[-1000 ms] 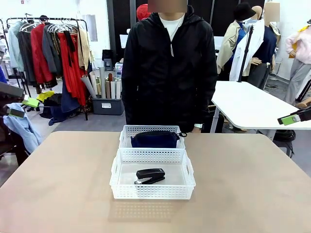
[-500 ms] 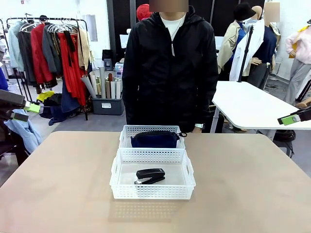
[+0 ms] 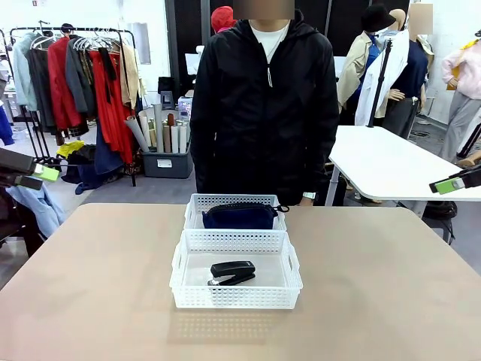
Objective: Distribute items into two baskets.
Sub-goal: Place the picked Stapler into the Organizing basket as instructed by the person.
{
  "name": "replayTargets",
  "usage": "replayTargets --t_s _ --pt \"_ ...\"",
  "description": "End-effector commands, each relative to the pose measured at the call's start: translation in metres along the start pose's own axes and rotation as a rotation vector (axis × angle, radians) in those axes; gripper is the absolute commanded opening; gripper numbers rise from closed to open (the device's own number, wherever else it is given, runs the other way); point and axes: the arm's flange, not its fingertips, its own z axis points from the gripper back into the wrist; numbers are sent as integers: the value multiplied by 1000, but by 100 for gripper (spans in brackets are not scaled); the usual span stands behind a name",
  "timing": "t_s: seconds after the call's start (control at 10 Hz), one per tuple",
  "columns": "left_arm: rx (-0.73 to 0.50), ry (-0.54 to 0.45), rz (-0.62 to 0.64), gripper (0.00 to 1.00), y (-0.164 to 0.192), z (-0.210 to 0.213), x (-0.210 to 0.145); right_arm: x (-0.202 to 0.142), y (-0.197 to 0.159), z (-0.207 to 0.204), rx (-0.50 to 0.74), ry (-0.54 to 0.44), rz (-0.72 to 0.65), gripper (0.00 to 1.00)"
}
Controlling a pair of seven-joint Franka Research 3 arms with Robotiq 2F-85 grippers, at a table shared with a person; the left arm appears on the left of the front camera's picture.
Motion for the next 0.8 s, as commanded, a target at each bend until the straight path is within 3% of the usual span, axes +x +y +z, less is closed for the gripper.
replayTargets --t_s 0.0,0.7 --pt "-2 -12 19 100 0 -2 2 2 1 0 2 -11 -1 100" --pt "-2 -12 19 100 0 -2 2 2 1 0 2 -11 -1 100"
